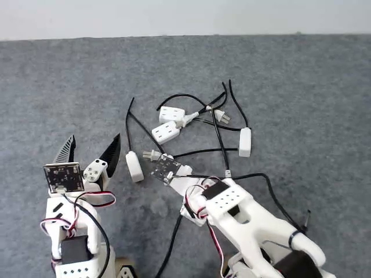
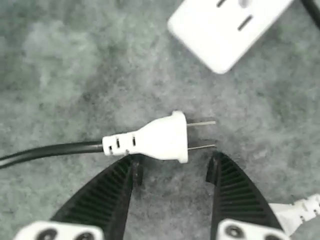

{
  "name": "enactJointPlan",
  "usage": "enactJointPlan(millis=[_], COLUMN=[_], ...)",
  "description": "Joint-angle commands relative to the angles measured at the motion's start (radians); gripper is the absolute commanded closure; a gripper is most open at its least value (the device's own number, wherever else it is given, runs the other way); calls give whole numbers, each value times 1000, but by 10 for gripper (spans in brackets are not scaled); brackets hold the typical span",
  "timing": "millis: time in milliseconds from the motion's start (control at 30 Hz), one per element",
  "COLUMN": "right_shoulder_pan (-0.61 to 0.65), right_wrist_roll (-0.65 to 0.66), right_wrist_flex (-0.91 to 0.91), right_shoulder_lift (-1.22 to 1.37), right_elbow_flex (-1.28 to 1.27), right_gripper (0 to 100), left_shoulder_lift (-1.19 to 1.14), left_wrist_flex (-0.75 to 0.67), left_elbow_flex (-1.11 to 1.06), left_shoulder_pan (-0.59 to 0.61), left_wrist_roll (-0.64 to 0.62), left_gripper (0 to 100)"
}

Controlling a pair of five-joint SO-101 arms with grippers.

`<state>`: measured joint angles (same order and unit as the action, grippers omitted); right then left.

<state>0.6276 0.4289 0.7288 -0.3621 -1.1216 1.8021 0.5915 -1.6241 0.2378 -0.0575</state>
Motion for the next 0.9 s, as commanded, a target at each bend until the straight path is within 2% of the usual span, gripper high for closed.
enactJointPlan(millis=[0, 133, 400, 467, 700, 767, 867], right_shoulder_pan=[-58, -53, -58, -88, -291, -335, -360], right_wrist_roll=[-52, -55, -52, -54, -54, -54, -54], right_wrist_flex=[-93, -168, -173, -88, 394, 503, 575], right_shoulder_lift=[-127, -349, -909, -1041, -1417, -1466, -1437], right_elbow_flex=[-66, -227, -560, -568, -565, -562, -562], right_gripper=[775, 775, 775, 775, 774, 772, 773], left_shoulder_lift=[12, 12, 12, 14, 12, 12, 12], left_wrist_flex=[-28, -26, -26, -26, -26, -26, -26], left_elbow_flex=[2, -10, -30, -41, -41, -41, -41], left_shoulder_pan=[-2, -32, -86, -100, -103, -101, -103], left_wrist_roll=[15, 17, 72, 74, 74, 74, 74], left_gripper=[651, 651, 651, 651, 651, 651, 651])
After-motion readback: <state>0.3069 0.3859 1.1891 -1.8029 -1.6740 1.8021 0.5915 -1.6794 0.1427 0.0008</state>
